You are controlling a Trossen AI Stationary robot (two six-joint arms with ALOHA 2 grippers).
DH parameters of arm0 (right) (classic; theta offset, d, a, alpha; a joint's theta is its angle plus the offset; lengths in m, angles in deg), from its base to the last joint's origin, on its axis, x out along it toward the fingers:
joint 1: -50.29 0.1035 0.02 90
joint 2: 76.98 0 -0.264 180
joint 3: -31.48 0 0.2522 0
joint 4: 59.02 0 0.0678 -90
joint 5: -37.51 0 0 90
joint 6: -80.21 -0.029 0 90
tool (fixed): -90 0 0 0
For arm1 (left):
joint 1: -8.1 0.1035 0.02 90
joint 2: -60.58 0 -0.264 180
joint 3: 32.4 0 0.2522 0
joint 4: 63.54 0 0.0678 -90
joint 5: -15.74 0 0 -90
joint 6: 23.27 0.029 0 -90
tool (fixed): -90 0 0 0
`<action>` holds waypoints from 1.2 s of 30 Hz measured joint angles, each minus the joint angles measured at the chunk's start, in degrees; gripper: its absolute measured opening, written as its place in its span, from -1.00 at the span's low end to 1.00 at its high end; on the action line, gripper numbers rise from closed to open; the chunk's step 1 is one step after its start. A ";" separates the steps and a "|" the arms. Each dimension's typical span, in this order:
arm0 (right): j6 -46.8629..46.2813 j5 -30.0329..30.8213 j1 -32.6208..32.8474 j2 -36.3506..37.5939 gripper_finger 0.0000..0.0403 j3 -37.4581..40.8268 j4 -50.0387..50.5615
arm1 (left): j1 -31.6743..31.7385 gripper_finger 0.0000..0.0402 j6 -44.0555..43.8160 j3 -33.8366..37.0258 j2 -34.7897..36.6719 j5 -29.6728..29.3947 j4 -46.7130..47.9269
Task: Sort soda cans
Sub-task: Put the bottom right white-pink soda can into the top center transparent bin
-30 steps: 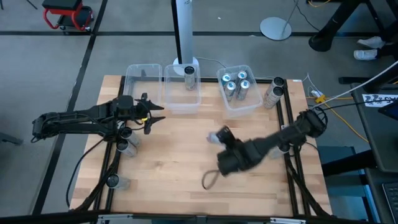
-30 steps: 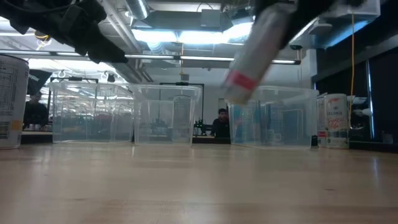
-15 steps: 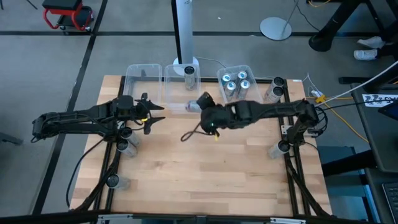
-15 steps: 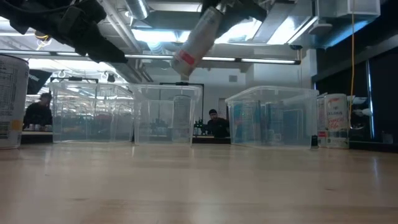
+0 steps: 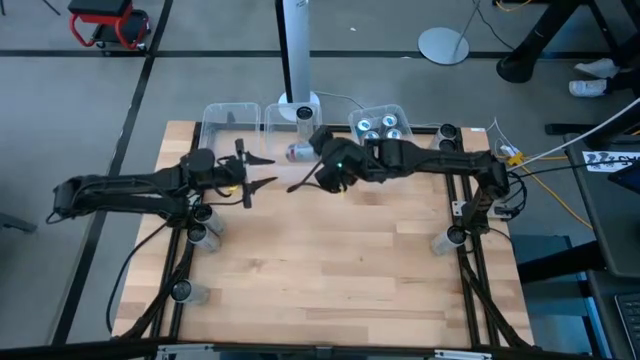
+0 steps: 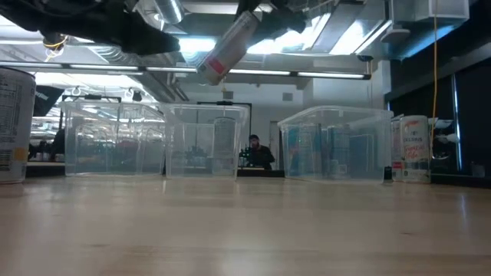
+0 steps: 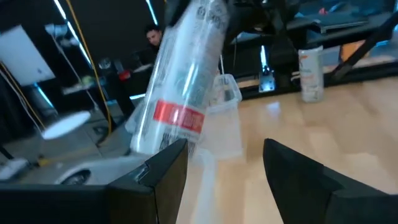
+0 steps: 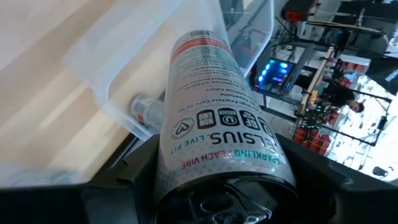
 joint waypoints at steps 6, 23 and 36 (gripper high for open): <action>1.49 -3.96 -2.54 0.00 0.22 0.22 -0.20 | 0.01 -0.32 3.98 -3.46 -5.82 0.02 -2.28; 4.66 -5.77 -2.72 -0.09 0.22 0.31 -2.54 | 7.33 -0.96 4.24 -6.03 -17.09 -1.45 -8.48; 5.88 -10.18 -2.78 -0.11 0.22 0.42 -4.09 | 10.18 -0.98 3.87 -6.05 -18.05 1.31 -8.54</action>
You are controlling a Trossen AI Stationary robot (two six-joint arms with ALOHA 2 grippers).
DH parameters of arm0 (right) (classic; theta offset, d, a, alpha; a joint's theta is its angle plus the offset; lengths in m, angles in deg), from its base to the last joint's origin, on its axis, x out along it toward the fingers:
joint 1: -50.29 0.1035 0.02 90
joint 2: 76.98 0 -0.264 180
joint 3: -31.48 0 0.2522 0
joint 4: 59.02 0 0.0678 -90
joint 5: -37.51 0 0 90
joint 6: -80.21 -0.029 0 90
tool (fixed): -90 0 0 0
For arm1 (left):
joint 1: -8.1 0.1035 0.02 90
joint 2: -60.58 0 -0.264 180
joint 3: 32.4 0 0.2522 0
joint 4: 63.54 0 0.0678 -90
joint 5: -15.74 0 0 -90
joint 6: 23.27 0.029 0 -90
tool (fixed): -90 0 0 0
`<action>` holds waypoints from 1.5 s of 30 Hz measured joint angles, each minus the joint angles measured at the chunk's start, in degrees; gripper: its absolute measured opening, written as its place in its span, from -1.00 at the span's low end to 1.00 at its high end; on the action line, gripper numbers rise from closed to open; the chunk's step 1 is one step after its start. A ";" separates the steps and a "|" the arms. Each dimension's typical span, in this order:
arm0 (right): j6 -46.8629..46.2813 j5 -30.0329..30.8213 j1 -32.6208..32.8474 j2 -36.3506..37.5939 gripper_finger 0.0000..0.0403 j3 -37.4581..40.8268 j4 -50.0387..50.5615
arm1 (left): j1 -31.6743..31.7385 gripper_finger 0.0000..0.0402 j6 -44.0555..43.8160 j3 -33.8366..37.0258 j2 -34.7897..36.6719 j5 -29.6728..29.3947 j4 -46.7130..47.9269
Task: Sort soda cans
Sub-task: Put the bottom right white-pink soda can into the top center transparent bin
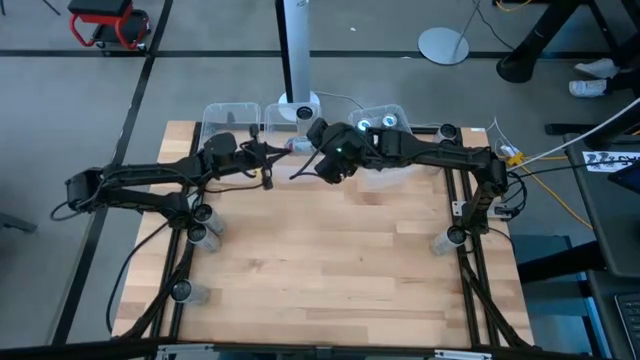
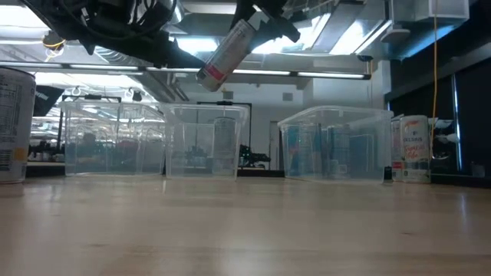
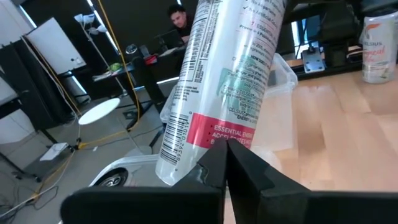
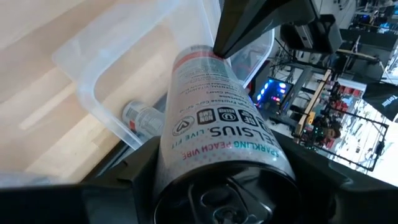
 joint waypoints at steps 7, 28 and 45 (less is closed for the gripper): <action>-0.16 -1.21 0.00 0.00 0.22 0.00 -0.36 | 0.71 -0.99 -0.05 0.02 -0.04 -0.25 -1.09; 1.30 -3.81 -12.66 -4.10 0.22 -0.37 -1.28 | -5.14 -0.97 -11.05 1.44 7.95 -1.36 21.98; 1.45 -11.75 -16.17 -13.05 0.22 -0.31 -2.47 | -4.60 -0.97 -12.10 2.32 5.62 -1.51 21.47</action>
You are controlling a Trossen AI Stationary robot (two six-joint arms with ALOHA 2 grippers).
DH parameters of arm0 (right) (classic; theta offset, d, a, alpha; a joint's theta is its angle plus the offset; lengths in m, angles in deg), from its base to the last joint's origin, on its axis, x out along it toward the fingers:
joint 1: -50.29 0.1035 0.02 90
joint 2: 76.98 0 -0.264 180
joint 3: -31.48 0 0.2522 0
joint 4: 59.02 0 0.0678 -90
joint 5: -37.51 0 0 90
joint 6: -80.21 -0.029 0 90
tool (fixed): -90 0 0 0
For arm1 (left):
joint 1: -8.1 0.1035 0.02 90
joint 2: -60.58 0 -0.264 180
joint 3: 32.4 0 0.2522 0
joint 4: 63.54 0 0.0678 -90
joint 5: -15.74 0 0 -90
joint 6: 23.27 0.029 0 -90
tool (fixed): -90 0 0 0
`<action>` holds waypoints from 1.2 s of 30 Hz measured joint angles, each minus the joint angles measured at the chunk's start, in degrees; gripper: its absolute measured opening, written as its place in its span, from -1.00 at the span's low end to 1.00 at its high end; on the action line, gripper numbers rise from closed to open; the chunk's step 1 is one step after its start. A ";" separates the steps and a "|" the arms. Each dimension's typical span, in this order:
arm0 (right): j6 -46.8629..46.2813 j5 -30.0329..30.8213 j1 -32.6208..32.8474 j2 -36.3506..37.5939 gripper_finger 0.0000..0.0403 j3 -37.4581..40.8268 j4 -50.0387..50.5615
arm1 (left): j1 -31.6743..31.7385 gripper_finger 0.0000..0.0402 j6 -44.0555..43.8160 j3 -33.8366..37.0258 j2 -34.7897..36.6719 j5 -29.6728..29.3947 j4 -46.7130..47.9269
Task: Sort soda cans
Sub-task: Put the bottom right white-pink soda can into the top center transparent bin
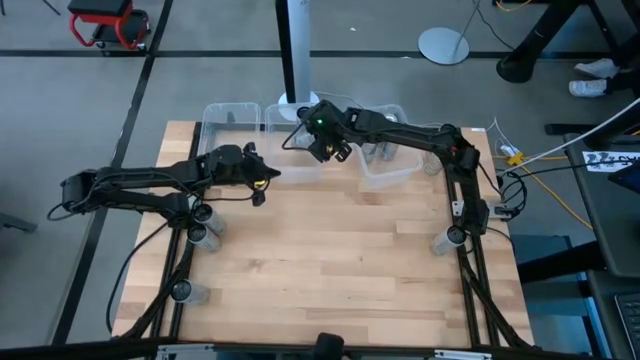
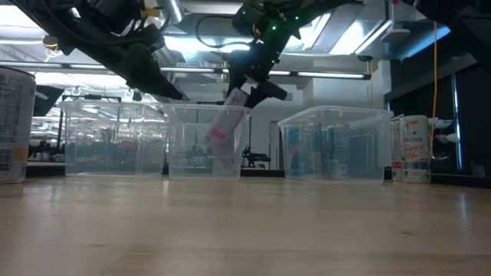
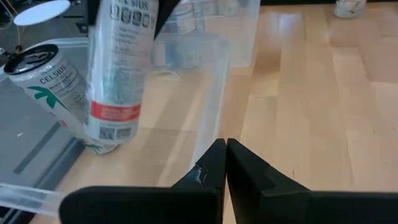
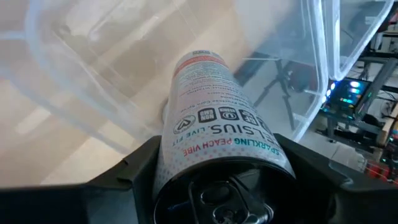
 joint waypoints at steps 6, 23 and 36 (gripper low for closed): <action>0.00 0.02 -0.02 -0.31 0.22 0.00 -0.13 | 0.00 -0.97 0.07 0.00 0.00 0.00 -0.05; -1.05 -1.49 0.00 -0.47 0.22 0.07 -10.95 | 0.00 -0.97 0.20 0.00 0.02 0.00 -0.08; 0.13 -1.38 -0.07 -6.37 0.22 0.09 -14.79 | -0.01 -0.97 0.20 -0.05 0.07 0.00 -0.55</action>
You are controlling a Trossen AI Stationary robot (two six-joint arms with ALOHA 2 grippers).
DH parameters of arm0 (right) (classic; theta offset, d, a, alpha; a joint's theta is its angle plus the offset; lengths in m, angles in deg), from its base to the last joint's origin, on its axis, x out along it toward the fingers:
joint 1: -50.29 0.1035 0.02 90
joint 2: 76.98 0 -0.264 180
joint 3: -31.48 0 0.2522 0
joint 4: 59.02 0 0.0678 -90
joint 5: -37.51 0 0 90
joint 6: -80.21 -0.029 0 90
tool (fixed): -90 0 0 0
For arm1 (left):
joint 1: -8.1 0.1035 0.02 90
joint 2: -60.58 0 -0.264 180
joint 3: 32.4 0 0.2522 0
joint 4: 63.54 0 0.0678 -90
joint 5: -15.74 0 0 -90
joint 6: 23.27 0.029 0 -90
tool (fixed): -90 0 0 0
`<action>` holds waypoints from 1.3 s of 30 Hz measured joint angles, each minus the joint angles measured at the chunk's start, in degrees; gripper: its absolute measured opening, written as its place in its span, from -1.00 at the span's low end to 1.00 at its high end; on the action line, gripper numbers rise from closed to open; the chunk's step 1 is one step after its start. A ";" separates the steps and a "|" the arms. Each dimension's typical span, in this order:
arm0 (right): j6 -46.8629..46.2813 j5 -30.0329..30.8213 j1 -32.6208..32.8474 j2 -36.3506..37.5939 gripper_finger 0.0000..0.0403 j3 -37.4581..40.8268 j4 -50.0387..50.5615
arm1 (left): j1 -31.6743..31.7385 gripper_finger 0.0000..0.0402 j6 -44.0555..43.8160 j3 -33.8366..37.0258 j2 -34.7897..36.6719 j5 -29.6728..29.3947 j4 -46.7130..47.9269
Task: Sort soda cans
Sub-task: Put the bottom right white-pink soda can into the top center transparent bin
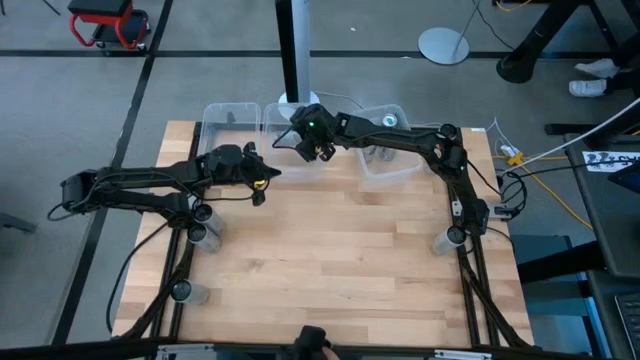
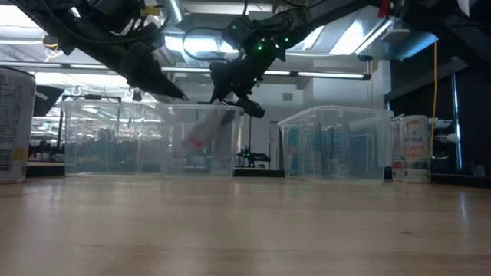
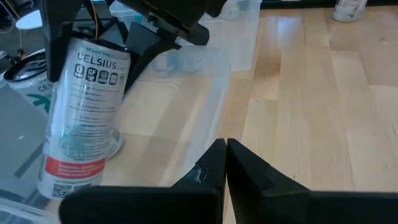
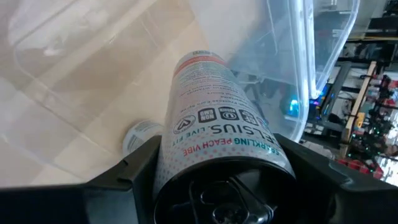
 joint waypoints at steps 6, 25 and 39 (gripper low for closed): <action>0.02 -0.02 0.00 -0.58 0.28 -0.15 -0.46 | 0.01 -0.97 0.00 -0.02 0.00 0.00 0.02; -0.26 -0.27 0.02 -0.86 0.42 -0.17 -1.12 | 0.01 -0.97 0.00 -0.02 0.00 0.00 0.11; 1.69 -4.57 0.04 -1.14 0.43 0.04 4.78 | 0.01 -0.97 0.00 -0.02 0.00 0.00 0.13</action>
